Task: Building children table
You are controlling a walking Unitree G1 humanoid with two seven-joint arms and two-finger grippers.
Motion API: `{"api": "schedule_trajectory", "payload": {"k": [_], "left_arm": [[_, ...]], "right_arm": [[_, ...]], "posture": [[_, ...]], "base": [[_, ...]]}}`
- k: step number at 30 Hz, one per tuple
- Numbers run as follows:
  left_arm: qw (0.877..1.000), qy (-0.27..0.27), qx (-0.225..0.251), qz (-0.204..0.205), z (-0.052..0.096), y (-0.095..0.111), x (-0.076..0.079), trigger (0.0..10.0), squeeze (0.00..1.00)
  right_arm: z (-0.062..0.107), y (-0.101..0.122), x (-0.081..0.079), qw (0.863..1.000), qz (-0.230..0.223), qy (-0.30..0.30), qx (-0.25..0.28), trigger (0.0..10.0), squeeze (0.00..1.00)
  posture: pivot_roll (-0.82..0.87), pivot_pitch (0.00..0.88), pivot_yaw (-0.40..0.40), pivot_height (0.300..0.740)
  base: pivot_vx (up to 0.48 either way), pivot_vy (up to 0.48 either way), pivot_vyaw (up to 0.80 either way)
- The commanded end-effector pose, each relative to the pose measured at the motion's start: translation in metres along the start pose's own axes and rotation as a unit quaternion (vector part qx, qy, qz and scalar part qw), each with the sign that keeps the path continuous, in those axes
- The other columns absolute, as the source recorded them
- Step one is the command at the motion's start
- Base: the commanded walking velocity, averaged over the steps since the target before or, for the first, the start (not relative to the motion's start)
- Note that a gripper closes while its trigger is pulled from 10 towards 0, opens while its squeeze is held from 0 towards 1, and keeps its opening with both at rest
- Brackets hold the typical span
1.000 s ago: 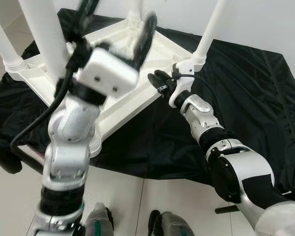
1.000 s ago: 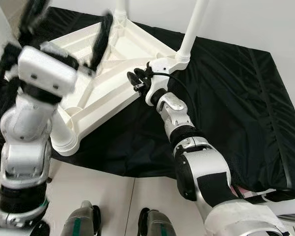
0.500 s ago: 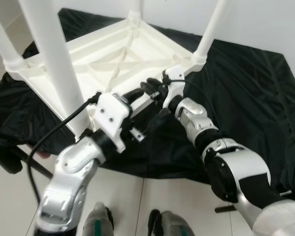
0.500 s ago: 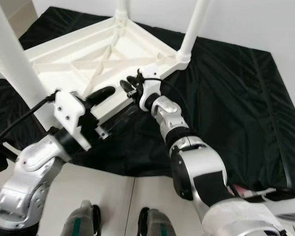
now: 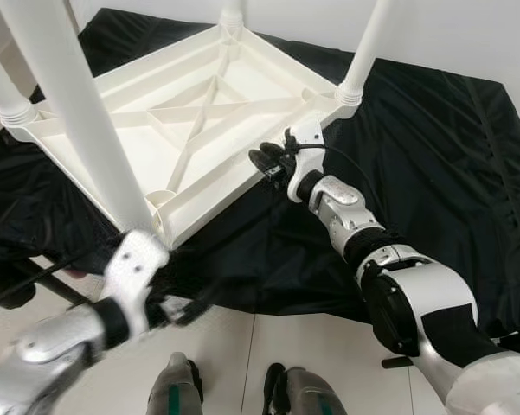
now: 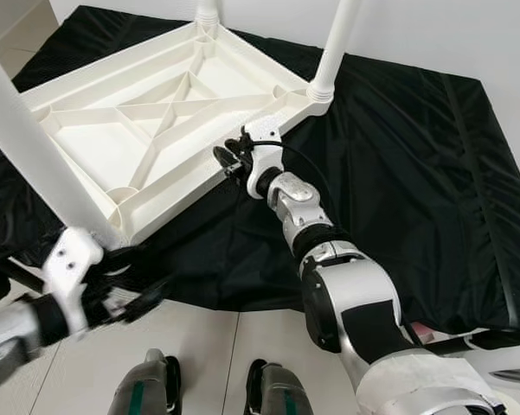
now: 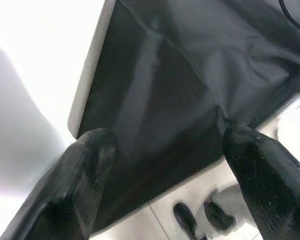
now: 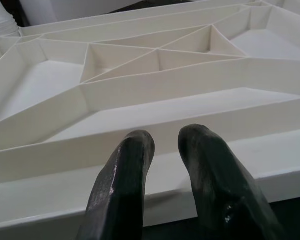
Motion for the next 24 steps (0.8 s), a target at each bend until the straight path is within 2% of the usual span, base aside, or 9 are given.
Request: {"api": "schedule_trajectory", "payload": {"k": [1,2,4,8,11,13,15,18,24], "left_arm": [[0.981,-0.188,-0.048,-0.023,0.016,-0.012,0.032,10.0,0.0],[0.981,-0.188,-0.048,-0.023,0.016,-0.012,0.032,10.0,0.0],[0.972,-0.196,-0.115,-0.055,0.035,-0.027,0.022,10.0,0.0],[0.969,-0.198,-0.133,-0.059,0.042,-0.03,0.02,10.0,0.0],[0.952,-0.187,-0.231,-0.075,0.075,-0.043,-0.004,10.0,0.0],[0.948,-0.187,-0.243,-0.08,0.079,-0.044,-0.007,10.0,0.0],[0.938,-0.187,-0.276,-0.095,0.089,-0.05,-0.013,10.0,0.0],[0.935,-0.188,-0.286,-0.097,0.091,-0.051,-0.014,10.0,0.0],[0.923,-0.157,-0.32,-0.145,0.099,-0.054,-0.036,10.0,0.0]], "right_arm": [[0.004,-0.009,0.002,1.0,-0.004,-0.006,-0.014,10.0,0.0],[0.004,-0.009,0.002,1.0,-0.004,-0.006,-0.014,10.0,0.0],[0.004,-0.011,0.002,1.0,-0.005,-0.007,-0.016,10.0,0.0],[0.004,-0.011,0.002,1.0,-0.005,-0.007,-0.018,10.0,0.0],[0.003,-0.012,-0.002,1.0,-0.004,-0.002,-0.021,10.0,0.0],[0.002,-0.012,-0.002,1.0,-0.004,-0.002,-0.021,10.0,0.0],[0.001,-0.011,-0.004,1.0,-0.004,0.001,-0.02,10.0,0.0],[0.0,-0.01,-0.005,1.0,-0.004,0.003,-0.019,10.0,0.0],[-0.002,-0.009,-0.008,1.0,-0.006,0.005,-0.016,10.0,0.0]], "posture": [[0.26,0.156,-0.054,0.74],[0.26,0.156,-0.054,0.74],[0.28,0.149,-0.055,0.74],[0.29,0.143,-0.057,0.74],[0.31,0.131,-0.062,0.74],[0.31,0.131,-0.062,0.74],[0.33,0.123,-0.065,0.74],[0.33,0.121,-0.065,0.74],[0.33,0.115,-0.07,0.74]], "base": [[0.0,0.0,0.0],[0.0,0.0,0.0],[0.0,0.0,0.0],[0.0,0.0,0.0],[0.0,0.0,0.0],[0.0,0.0,0.0],[0.0,0.0,0.0],[0.0,0.0,0.0],[0.0,0.0,0.0]]}}
Point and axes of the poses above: a point about 5 cm out from each wrist's last joint towards the gripper, its own z axis pointing back from the gripper into the wrist, its own y axis along the axis of the wrist's last joint, x = y × z, the point moved 5 cm from there along -z, pointing out of the wrist towards the gripper, and after that the axes turned 2 degrees about z, right-handed, at the moved point
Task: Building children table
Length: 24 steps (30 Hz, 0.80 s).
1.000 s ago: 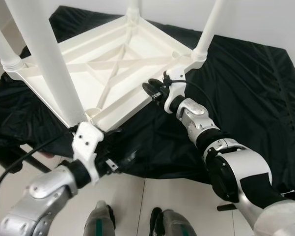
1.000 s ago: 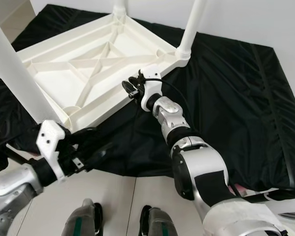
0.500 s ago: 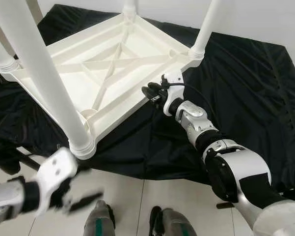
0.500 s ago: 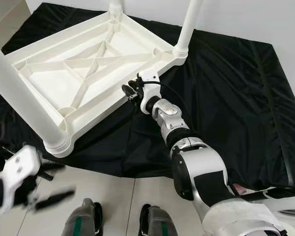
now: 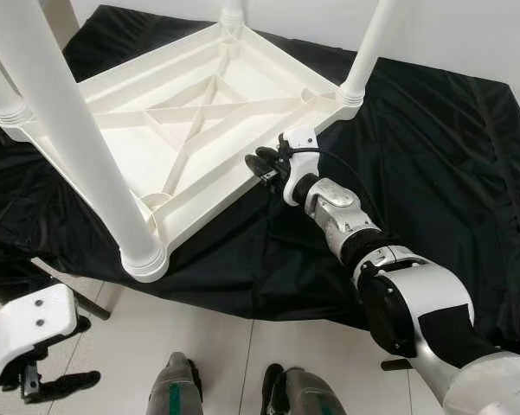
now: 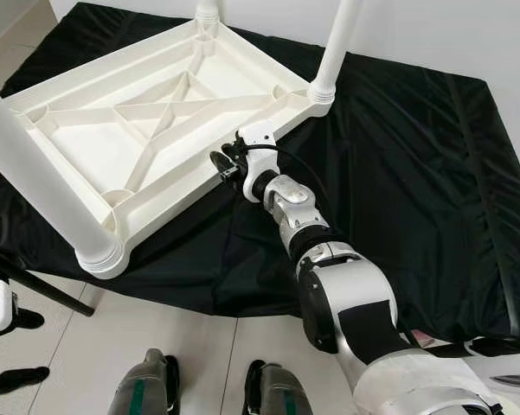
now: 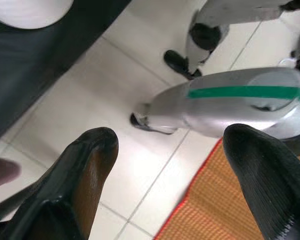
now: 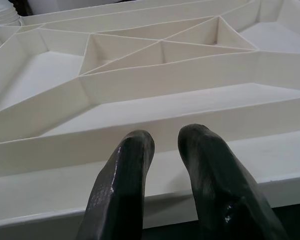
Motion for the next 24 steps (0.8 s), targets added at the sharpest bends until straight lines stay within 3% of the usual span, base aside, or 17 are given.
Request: {"api": "schedule_trajectory", "payload": {"k": [1,10,12,14,18,19,21,22,23,24], "left_arm": [[0.999,0.009,-0.038,-0.03,0.004,-0.011,-0.007,10.0,0.0],[0.987,0.152,-0.027,-0.051,-0.001,-0.006,-0.043,10.0,0.0],[0.962,0.267,-0.036,-0.052,0.005,-0.007,-0.071,10.0,0.0],[0.94,0.338,-0.024,-0.042,0.012,-0.003,-0.086,10.0,0.0],[0.923,0.384,-0.008,-0.034,0.017,0.003,-0.097,10.0,0.0],[0.906,0.423,0.007,-0.016,0.022,0.004,-0.106,10.0,0.0],[0.906,0.423,0.007,-0.016,0.022,0.004,-0.106,10.0,0.0],[0.893,0.45,0.019,-0.001,0.026,0.004,-0.113,10.0,0.0],[0.866,0.496,0.046,0.033,0.033,0.004,-0.124,10.0,0.0],[0.866,0.496,0.046,0.033,0.033,0.004,-0.124,10.0,0.0]], "right_arm": [[0.001,-0.006,-0.002,1.0,-0.011,0.0,-0.007,10.0,0.0],[0.005,-0.009,0.001,1.0,-0.023,-0.006,0.002,10.0,0.0],[0.01,-0.012,0.005,0.999,-0.03,-0.013,0.006,10.0,0.0],[0.013,-0.014,0.009,0.999,-0.033,-0.019,0.006,10.0,0.0],[0.015,-0.016,0.011,0.999,-0.036,-0.023,0.007,10.0,0.0],[0.015,-0.015,0.012,0.999,-0.038,-0.026,0.009,10.0,0.0],[0.015,-0.015,0.012,0.999,-0.038,-0.026,0.009,10.0,0.0],[0.016,-0.015,0.013,0.999,-0.039,-0.027,0.01,10.0,0.0],[0.016,-0.014,0.014,0.999,-0.041,-0.031,0.014,10.0,0.0],[0.016,-0.014,0.014,0.999,-0.041,-0.031,0.014,10.0,0.0]], "posture": [[0.33,0.114,-0.075,0.74],[0.33,0.103,-0.102,0.74],[0.33,0.103,-0.116,0.74],[0.33,0.102,-0.124,0.74],[0.32,0.102,-0.127,0.74],[0.31,0.096,-0.132,0.74],[0.31,0.096,-0.132,0.74],[0.31,0.096,-0.132,0.74],[0.3,0.093,-0.139,0.74],[0.3,0.093,-0.139,0.74]], "base": [[0.0,0.0,0.0],[0.0,0.0,0.0],[0.0,0.0,0.0],[0.0,0.0,0.0],[0.0,0.0,0.0],[0.0,0.0,0.0],[0.0,0.0,0.0],[0.0,0.0,0.0],[0.0,0.0,0.0],[0.0,0.0,0.0]]}}
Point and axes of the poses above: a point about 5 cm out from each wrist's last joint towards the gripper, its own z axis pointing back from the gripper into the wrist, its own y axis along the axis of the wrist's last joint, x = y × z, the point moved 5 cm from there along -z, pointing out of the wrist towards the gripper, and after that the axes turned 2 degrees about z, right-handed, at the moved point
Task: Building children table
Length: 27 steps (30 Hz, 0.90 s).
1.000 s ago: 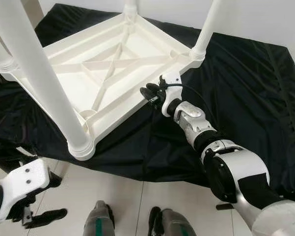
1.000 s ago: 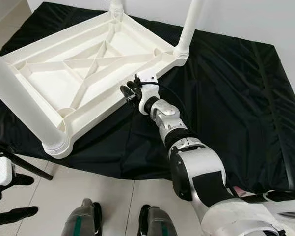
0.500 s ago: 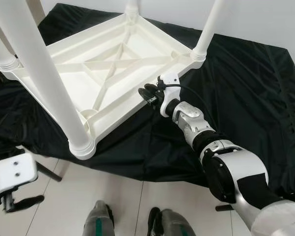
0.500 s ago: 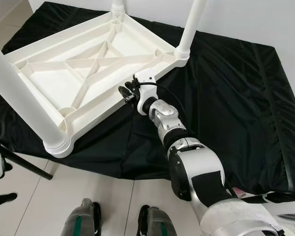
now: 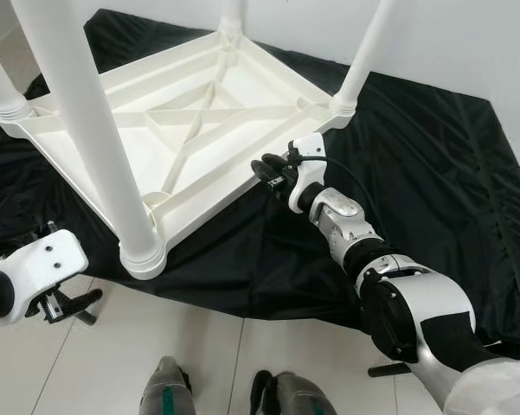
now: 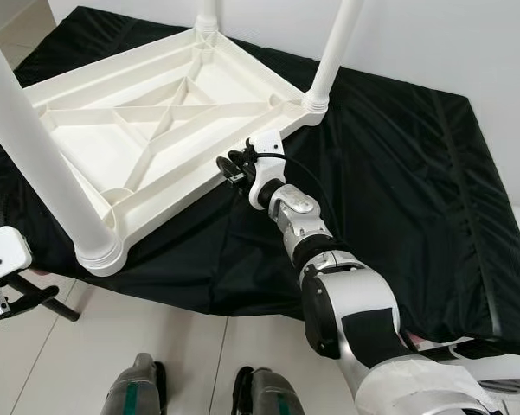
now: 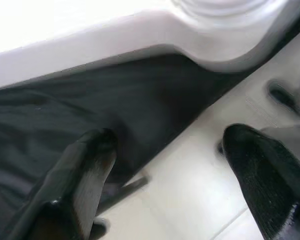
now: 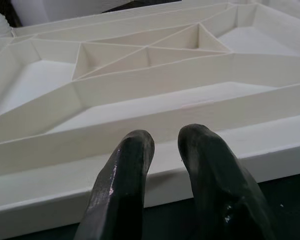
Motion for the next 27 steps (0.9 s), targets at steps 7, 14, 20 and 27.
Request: {"api": "schedule_trajectory", "payload": {"k": [7,14,20,27], "left_arm": [[0.92,0.379,0.035,0.091,0.021,-0.007,-0.082,10.0,0.0],[0.911,0.396,0.044,0.105,0.018,-0.002,-0.093,10.0,0.0],[0.873,0.458,0.067,0.157,0.019,-0.005,-0.118,10.0,0.0],[0.817,0.518,0.125,0.219,0.01,0.023,-0.137,10.0,0.0]], "right_arm": [[0.004,-0.001,0.006,1.0,-0.009,-0.012,0.008,10.0,0.0],[0.011,0.001,0.017,0.999,-0.01,-0.027,0.017,10.0,0.0],[0.014,0.002,0.023,0.999,-0.01,-0.039,0.024,10.0,0.0],[0.024,0.005,0.034,0.998,0.003,-0.054,0.041,10.0,0.0]], "posture": [[0.28,0.092,-0.145,0.74],[0.24,0.093,-0.143,0.74],[0.22,0.087,-0.146,0.74],[0.19,0.08,-0.144,0.74]], "base": [[0.0,0.0,0.0],[0.0,0.0,0.0],[0.0,0.0,0.0],[0.0,0.0,0.0]]}}
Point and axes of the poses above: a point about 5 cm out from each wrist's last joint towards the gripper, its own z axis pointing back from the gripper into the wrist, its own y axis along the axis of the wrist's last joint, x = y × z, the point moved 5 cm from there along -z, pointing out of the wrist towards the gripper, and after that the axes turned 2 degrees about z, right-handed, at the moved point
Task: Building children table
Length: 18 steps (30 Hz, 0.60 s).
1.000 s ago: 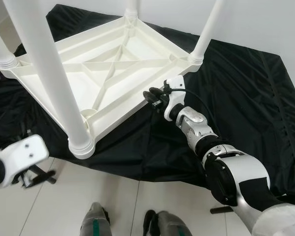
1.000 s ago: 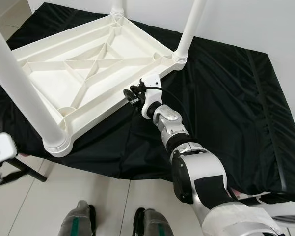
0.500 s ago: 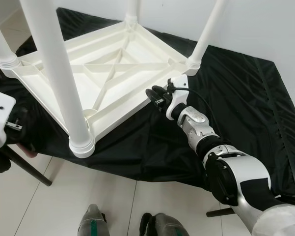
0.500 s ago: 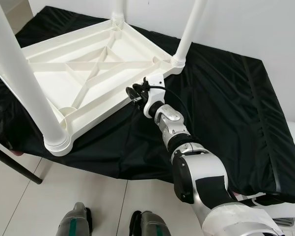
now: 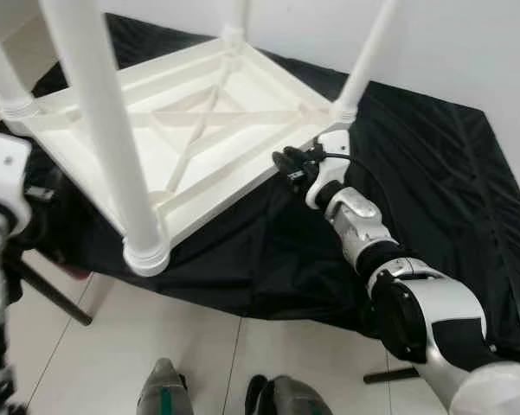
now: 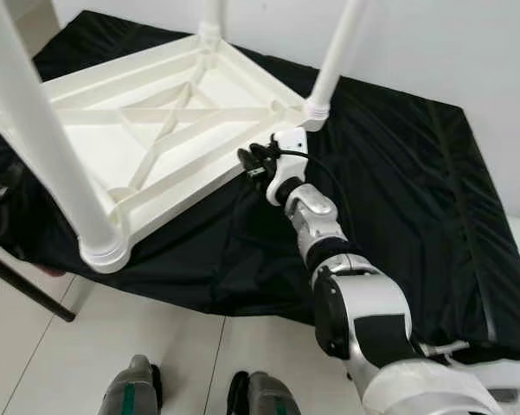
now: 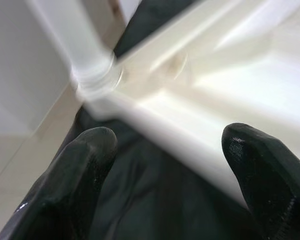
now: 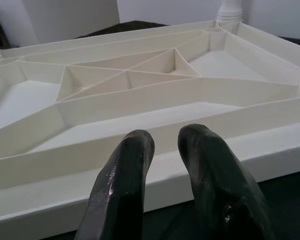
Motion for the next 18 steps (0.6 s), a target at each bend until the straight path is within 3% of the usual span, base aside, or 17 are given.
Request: {"api": "schedule_trajectory", "payload": {"k": [1,3,8,9,10,11,13,14,18], "left_arm": [[0.987,0.157,0.009,0.014,0.003,0.002,-0.023,10.0,0.0],[0.988,0.148,0.026,0.03,-0.005,0.018,-0.003,10.0,0.0],[0.99,0.131,0.038,0.044,-0.012,0.029,0.015,10.0,0.0],[0.99,0.121,0.047,0.048,-0.015,0.037,0.027,10.0,0.0],[0.99,0.121,0.047,0.048,-0.015,0.037,0.027,10.0,0.0],[0.991,0.108,0.057,0.053,-0.019,0.046,0.04,10.0,0.0],[0.991,0.108,0.057,0.053,-0.019,0.046,0.04,10.0,0.0],[0.992,0.086,0.073,0.058,-0.025,0.06,0.061,10.0,0.0],[0.993,0.069,0.081,0.057,-0.028,0.068,0.075,10.0,0.0]], "right_arm": [[0.008,-0.001,0.011,1.0,0.002,-0.016,0.006,10.0,0.0],[0.014,0.0,0.015,1.0,0.005,-0.022,0.02,10.0,0.0],[0.018,0.0,0.017,0.999,0.01,-0.024,0.031,10.0,0.0],[0.023,0.0,0.018,0.999,0.015,-0.025,0.038,10.0,0.0],[0.023,0.0,0.018,0.999,0.015,-0.025,0.038,10.0,0.0],[0.03,0.0,0.021,0.998,0.018,-0.026,0.047,10.0,0.0],[0.03,0.0,0.021,0.998,0.018,-0.026,0.047,10.0,0.0],[0.047,-0.001,0.025,0.998,0.021,-0.014,0.058,10.0,0.0],[0.063,-0.001,0.026,0.998,0.023,0.007,0.06,10.0,0.0]], "posture": [[0.19,0.08,-0.144,0.74],[0.18,0.08,-0.138,0.74],[0.17,0.081,-0.131,0.74],[0.16,0.081,-0.125,0.74],[0.16,0.081,-0.125,0.74],[0.15,0.079,-0.115,0.74],[0.15,0.079,-0.115,0.74],[0.13,0.075,-0.099,0.74],[0.12,0.074,-0.093,0.74]], "base": [[0.0,0.0,0.0],[0.0,0.0,0.0],[0.0,0.0,0.0],[0.0,0.0,0.0],[0.0,0.0,0.0],[0.0,0.0,0.0],[0.0,0.0,0.0],[0.0,0.0,0.0],[0.0,0.0,0.0]]}}
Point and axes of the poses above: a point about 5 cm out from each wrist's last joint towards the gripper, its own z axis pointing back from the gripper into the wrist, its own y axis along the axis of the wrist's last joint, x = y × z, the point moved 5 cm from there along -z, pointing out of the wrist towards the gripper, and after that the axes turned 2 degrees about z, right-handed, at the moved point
